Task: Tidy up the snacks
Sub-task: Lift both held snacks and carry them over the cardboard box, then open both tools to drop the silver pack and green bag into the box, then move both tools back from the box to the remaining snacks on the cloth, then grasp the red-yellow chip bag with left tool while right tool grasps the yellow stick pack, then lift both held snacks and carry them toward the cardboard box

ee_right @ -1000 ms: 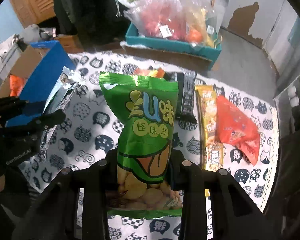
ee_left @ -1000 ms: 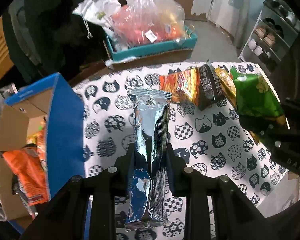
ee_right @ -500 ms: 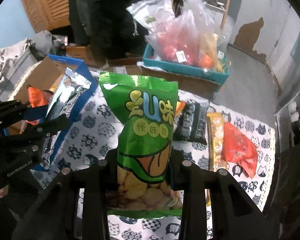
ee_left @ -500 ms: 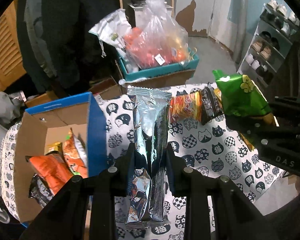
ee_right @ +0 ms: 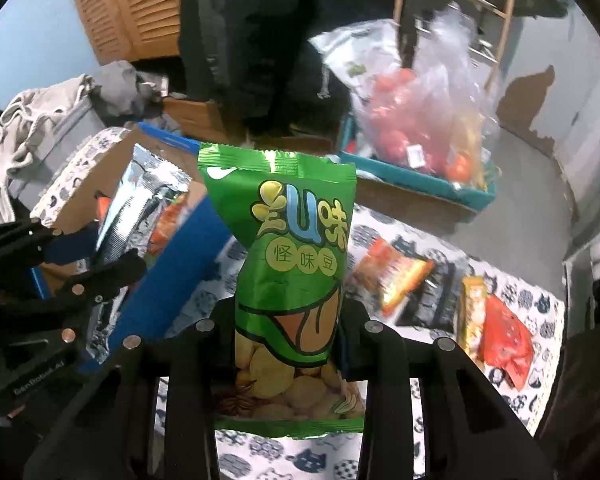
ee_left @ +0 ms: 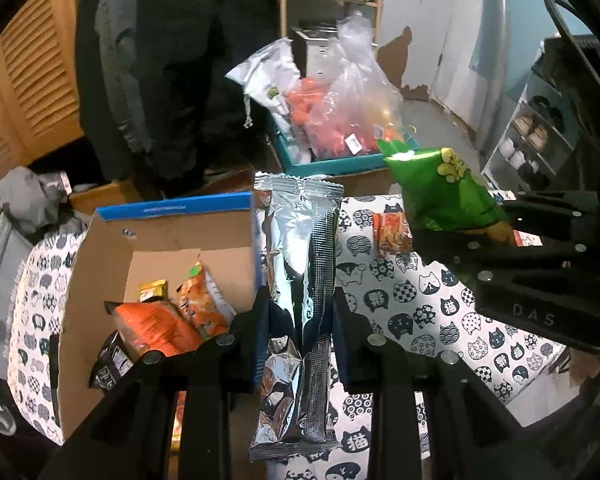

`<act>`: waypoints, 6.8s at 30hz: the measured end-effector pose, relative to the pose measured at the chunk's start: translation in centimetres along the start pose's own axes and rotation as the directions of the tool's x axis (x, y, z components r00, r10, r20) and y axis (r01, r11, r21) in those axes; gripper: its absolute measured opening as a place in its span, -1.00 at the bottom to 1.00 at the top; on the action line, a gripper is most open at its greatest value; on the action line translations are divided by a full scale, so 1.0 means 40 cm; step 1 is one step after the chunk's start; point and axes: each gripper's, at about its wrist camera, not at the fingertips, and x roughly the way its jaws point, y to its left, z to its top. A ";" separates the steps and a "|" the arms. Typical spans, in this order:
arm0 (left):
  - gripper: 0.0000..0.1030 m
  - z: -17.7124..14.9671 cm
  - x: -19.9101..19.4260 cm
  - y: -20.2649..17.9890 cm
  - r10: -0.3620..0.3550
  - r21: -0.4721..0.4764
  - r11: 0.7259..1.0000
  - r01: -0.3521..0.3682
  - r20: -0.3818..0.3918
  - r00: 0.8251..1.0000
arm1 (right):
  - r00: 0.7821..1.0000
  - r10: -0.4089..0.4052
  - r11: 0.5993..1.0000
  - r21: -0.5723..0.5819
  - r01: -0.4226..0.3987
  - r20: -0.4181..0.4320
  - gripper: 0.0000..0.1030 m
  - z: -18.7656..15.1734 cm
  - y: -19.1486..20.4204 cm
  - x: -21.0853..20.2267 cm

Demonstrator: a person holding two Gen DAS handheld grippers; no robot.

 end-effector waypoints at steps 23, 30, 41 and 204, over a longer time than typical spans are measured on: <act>-0.46 -0.067 -0.039 0.279 0.051 -0.196 0.979 -0.051 -0.005 0.999 | 0.993 0.103 0.988 -0.109 -0.109 -0.059 -0.37 0.132 0.280 0.103; -0.46 -0.090 -0.017 0.346 0.070 -0.255 0.964 -0.078 -0.040 0.997 | 0.985 0.137 0.984 -0.103 -0.148 -0.105 -0.37 0.138 0.321 0.147; 0.16 -0.099 -0.003 0.370 0.123 -0.277 0.950 -0.142 -0.087 0.989 | 0.965 0.212 0.973 -0.062 -0.224 -0.155 -0.10 0.140 0.331 0.176; -0.27 0.022 0.196 -0.202 -0.029 0.089 0.995 0.043 -0.156 0.987 | 0.982 -0.151 0.956 0.235 0.174 -0.111 -0.44 -0.198 -0.356 0.041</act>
